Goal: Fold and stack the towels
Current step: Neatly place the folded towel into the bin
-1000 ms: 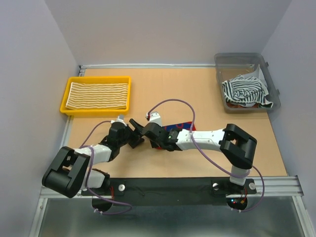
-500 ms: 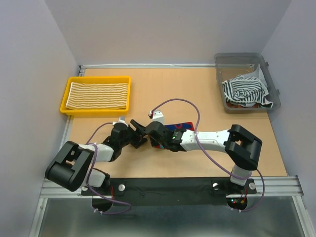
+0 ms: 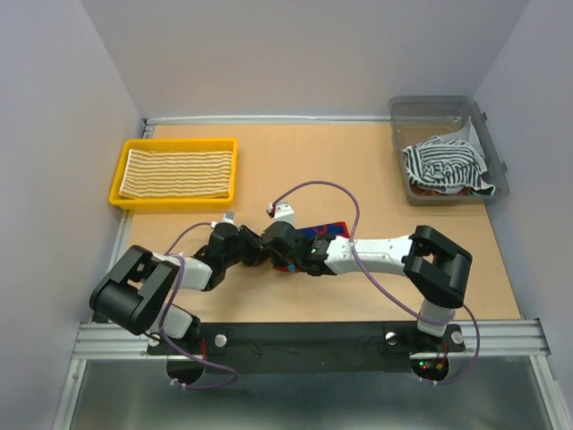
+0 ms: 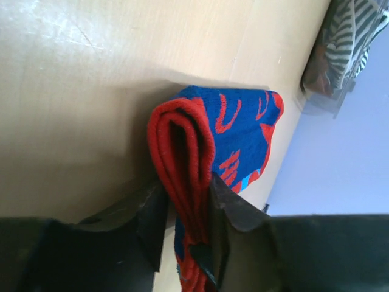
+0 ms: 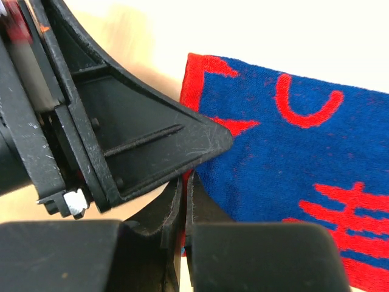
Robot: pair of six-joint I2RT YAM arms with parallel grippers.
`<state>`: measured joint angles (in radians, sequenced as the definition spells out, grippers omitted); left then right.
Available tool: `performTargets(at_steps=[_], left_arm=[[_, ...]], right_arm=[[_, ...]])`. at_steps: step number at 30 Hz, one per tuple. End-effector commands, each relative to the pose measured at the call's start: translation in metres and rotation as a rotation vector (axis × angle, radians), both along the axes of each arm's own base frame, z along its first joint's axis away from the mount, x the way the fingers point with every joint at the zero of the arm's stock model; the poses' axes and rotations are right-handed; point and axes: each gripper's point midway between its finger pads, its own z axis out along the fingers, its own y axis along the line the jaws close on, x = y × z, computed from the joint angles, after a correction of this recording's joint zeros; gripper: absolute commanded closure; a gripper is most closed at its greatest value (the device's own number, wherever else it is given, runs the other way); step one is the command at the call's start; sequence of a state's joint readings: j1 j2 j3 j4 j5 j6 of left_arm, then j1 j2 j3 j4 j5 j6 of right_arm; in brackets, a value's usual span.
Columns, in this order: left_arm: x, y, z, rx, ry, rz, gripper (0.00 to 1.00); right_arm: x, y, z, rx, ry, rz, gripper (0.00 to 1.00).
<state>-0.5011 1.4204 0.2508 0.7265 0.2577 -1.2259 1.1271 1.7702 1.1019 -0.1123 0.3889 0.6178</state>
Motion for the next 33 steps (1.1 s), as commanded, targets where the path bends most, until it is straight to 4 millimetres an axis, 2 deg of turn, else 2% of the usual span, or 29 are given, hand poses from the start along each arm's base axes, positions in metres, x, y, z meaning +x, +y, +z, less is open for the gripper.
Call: performTargets(at_steps=[1,2,3,5,6,9,10,11,12,13,15,16,17,19,21,24,29,33], left_arm=[[0.008,-0.001,0.001,0.051,-0.046,-0.019,0.79],[0.009,-0.002,0.002,0.057,-0.060,-0.029,0.88],[0.011,-0.003,0.005,0.061,-0.072,-0.037,0.90],[0.016,-0.006,0.009,0.091,-0.106,-0.069,0.96],[0.020,-0.006,0.012,0.110,-0.111,-0.075,1.00],[0.029,-0.003,0.014,0.204,-0.150,-0.113,1.00],[0.037,-0.001,0.019,0.243,-0.150,-0.107,1.00],[0.042,0.002,0.020,0.293,-0.177,-0.132,1.00],[0.049,0.007,0.022,0.324,-0.179,-0.126,1.00],[0.060,0.011,0.029,0.367,-0.175,-0.119,1.00],[0.072,0.020,0.035,0.424,-0.187,-0.126,1.00],[0.086,0.031,0.041,0.469,-0.195,-0.121,1.00],[0.093,0.036,0.045,0.485,-0.194,-0.122,1.00],[0.114,0.054,0.056,0.539,-0.204,-0.115,1.00],[0.129,0.066,0.064,0.576,-0.207,-0.111,1.00],[0.161,0.084,0.087,0.658,-0.212,-0.117,1.00],[0.199,0.118,0.118,0.798,-0.210,-0.139,1.00],[0.223,0.148,0.138,0.918,-0.195,-0.149,1.00]], right_arm=[[0.007,0.007,0.015,0.059,-0.043,-0.010,0.99],[0.007,0.006,0.014,0.055,-0.042,-0.007,0.99],[0.006,0.005,0.013,0.051,-0.043,-0.005,0.95],[0.005,0.004,0.018,0.052,-0.050,0.007,0.77],[0.004,0.001,0.018,0.050,-0.053,0.007,0.61],[0.005,-0.008,0.032,0.059,-0.079,0.006,0.48],[0.002,-0.015,0.035,0.070,-0.075,0.006,0.39],[0.006,-0.021,0.037,0.077,-0.073,-0.008,0.33],[0.005,-0.026,0.038,0.080,-0.071,-0.010,0.29],[0.006,-0.038,0.042,0.081,-0.073,-0.022,0.19],[0.005,-0.050,0.046,0.075,-0.084,-0.032,0.12],[0.005,-0.062,0.050,0.060,-0.097,-0.037,0.06],[0.004,-0.069,0.053,0.052,-0.107,-0.039,0.00],[0.001,-0.086,0.050,0.005,-0.121,-0.041,0.00],[-0.001,-0.096,0.062,0.011,-0.145,-0.044,0.00],[-0.006,-0.111,0.063,-0.008,-0.154,-0.040,0.00],[-0.008,-0.118,0.062,-0.040,-0.164,-0.018,0.00],[-0.008,-0.115,0.057,-0.084,-0.156,0.023,0.00]])
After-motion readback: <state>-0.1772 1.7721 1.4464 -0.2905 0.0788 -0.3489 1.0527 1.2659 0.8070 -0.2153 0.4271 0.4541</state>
